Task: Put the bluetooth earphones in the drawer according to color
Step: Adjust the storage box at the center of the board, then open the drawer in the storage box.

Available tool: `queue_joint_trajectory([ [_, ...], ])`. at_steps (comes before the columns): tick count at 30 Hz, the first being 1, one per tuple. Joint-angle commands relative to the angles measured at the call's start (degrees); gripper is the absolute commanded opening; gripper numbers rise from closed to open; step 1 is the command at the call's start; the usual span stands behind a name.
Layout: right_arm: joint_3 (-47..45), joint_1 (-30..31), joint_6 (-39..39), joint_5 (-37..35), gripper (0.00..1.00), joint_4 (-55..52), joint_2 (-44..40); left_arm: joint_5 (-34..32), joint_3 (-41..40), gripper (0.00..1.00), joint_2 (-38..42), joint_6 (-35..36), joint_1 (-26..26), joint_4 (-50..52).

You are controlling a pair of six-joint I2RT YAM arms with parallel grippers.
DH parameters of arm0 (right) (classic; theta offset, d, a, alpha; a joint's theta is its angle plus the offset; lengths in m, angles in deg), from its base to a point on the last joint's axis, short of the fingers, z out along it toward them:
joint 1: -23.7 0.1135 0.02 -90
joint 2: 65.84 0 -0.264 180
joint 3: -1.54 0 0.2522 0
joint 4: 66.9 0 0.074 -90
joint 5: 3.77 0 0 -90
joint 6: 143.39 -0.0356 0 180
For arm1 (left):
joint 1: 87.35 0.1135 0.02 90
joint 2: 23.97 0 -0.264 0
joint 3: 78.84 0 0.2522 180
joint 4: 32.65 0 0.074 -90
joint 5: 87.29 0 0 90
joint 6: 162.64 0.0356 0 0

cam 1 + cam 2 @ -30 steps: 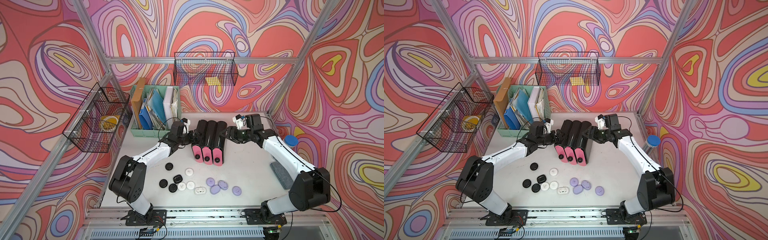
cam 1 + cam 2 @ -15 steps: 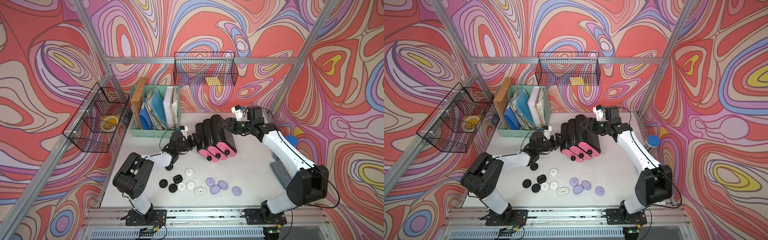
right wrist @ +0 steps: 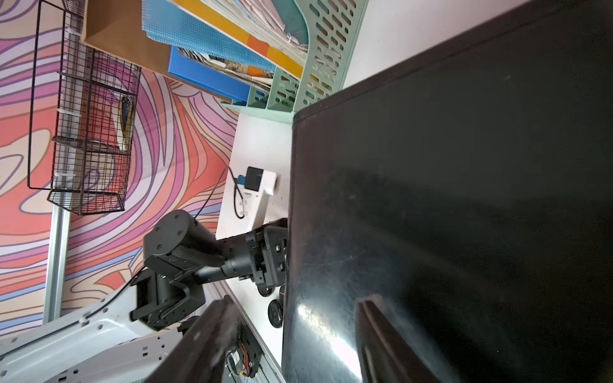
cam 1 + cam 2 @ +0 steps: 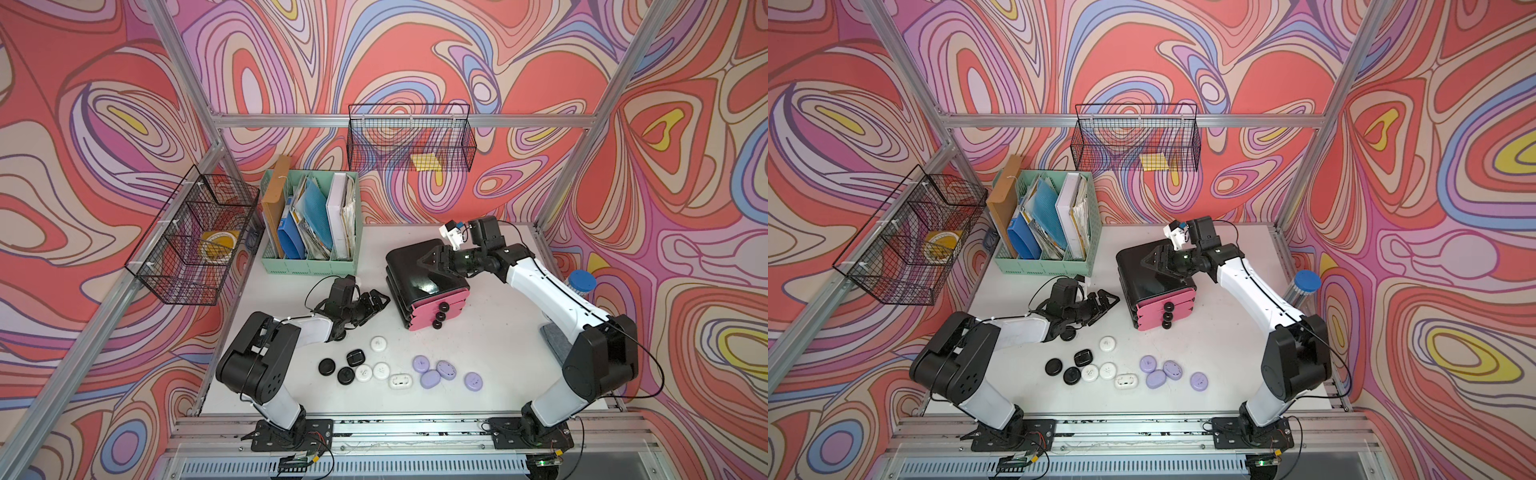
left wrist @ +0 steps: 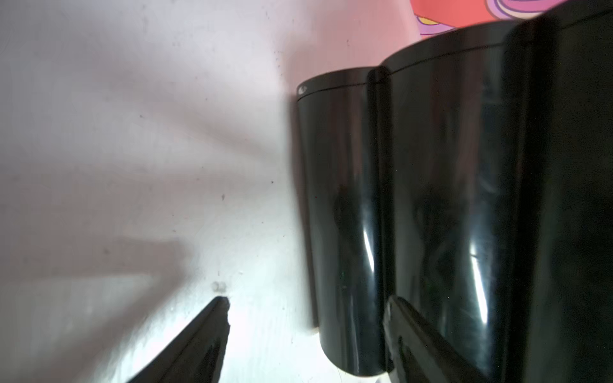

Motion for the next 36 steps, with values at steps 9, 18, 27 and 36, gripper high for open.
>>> queue_joint_trajectory([
  [9,-13.4,0.0,4.7,-10.5,0.66,-4.3,-19.3,-8.8,12.3,0.89,16.7,12.0,-5.0,28.7],
  [18,-23.1,0.4,6.9,-7.0,0.64,-6.1,-22.3,-14.2,26.9,0.99,10.6,18.0,-11.2,41.0],
  [27,-20.6,2.9,6.5,-10.5,0.54,-3.1,-14.4,-14.1,35.7,0.99,-1.1,19.9,-11.8,44.2],
  [36,-16.1,2.9,4.4,-14.9,0.41,3.0,-7.7,-17.3,49.0,0.99,-11.9,23.3,-10.9,47.8],
])
